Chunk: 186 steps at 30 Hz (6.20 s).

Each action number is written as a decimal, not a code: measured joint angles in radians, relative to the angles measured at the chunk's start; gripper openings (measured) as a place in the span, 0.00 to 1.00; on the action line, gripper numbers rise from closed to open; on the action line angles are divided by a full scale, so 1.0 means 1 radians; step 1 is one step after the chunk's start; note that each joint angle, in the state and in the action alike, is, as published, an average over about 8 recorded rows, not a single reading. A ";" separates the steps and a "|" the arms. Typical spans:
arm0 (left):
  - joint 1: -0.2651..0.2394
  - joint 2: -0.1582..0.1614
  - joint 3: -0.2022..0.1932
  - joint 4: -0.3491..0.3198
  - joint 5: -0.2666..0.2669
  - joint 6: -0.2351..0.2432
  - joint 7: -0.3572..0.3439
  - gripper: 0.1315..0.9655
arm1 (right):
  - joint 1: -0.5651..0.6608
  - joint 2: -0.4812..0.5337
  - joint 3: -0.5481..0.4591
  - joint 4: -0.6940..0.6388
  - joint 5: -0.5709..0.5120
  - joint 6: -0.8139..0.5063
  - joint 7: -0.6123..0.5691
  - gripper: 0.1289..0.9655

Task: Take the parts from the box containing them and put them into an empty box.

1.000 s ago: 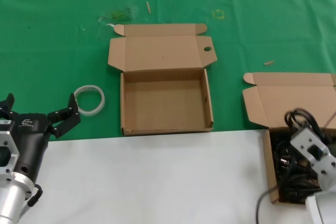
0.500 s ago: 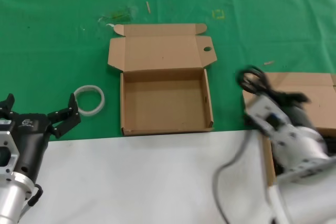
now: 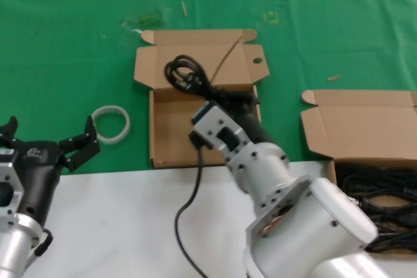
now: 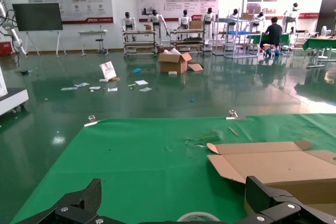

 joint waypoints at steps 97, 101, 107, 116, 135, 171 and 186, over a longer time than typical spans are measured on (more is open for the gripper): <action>0.000 0.000 0.000 0.000 0.000 0.000 0.000 1.00 | -0.244 0.002 0.390 -0.116 -0.618 -0.549 1.048 1.00; 0.000 0.000 0.000 0.000 0.000 0.000 0.000 1.00 | -0.268 0.002 0.429 -0.110 -0.668 -0.587 1.124 1.00; 0.000 0.000 0.000 0.000 0.000 0.000 0.000 1.00 | -0.306 0.002 0.489 -0.100 -0.745 -0.646 1.239 1.00; 0.000 0.000 0.000 0.000 0.000 0.000 0.000 1.00 | -0.362 0.002 0.578 -0.086 -0.860 -0.732 1.411 1.00; 0.000 0.000 0.000 0.000 0.000 0.000 0.000 1.00 | -0.393 0.002 0.626 -0.078 -0.921 -0.779 1.503 1.00; 0.000 0.000 0.000 0.000 0.000 0.000 0.000 1.00 | -0.393 0.002 0.626 -0.078 -0.921 -0.779 1.503 1.00; 0.000 0.000 0.000 0.000 0.000 0.000 0.000 1.00 | -0.393 0.002 0.626 -0.078 -0.921 -0.779 1.503 1.00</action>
